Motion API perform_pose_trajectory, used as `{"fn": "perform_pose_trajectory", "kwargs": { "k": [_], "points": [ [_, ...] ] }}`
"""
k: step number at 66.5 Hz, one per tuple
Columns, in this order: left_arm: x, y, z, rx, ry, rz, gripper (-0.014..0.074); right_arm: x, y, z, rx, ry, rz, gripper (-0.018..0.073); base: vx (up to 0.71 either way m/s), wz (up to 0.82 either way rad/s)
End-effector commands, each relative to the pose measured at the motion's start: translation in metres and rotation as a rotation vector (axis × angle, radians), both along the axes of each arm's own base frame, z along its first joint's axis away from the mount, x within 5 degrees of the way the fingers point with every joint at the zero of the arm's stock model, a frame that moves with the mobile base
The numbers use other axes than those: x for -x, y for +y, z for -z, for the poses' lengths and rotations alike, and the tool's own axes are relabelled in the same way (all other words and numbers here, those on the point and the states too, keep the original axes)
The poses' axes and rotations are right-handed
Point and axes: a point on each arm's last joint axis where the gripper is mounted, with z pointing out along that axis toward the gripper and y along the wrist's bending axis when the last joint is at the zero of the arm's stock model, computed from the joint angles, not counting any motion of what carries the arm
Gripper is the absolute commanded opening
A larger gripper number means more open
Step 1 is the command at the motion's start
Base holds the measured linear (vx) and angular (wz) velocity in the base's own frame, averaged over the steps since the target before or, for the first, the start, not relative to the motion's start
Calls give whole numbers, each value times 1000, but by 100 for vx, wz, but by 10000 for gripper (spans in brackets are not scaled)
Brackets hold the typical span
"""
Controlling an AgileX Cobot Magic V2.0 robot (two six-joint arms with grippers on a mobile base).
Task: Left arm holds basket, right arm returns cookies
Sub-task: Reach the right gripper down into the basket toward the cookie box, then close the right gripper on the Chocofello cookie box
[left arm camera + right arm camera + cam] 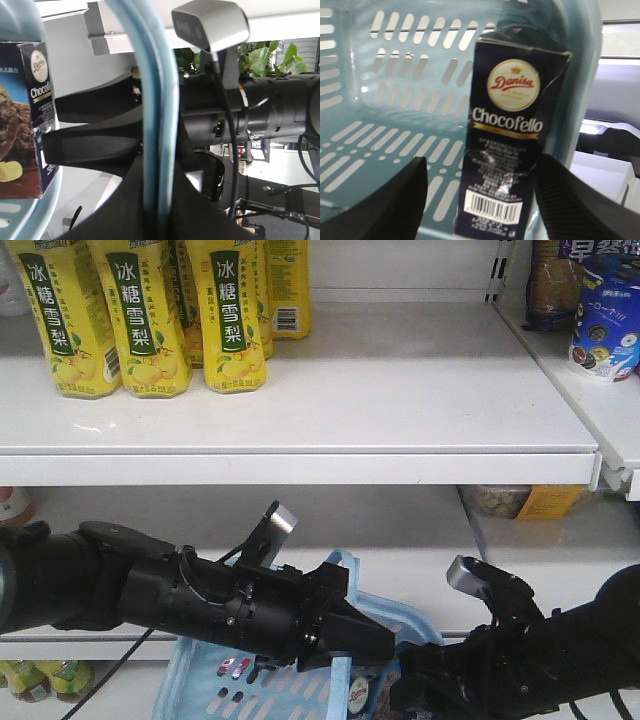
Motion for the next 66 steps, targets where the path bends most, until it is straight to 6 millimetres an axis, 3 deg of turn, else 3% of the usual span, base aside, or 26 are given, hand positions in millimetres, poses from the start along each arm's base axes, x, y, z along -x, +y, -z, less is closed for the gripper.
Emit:
{"fn": "perform_pose_trajectory", "kwargs": {
  "k": [1,55,66],
  "points": [
    [2,-3,-29,120,-36,3,-6,-8,3,-8,-20,-53,18,459,0,0],
    [2,-3,-29,120,-36,3,-6,-16,6,22,23,21,-28,454,0,0],
    [2,-3,-29,119,-36,3,-6,-16,5,23,28,15,-26,406,0,0]
  ]
}}
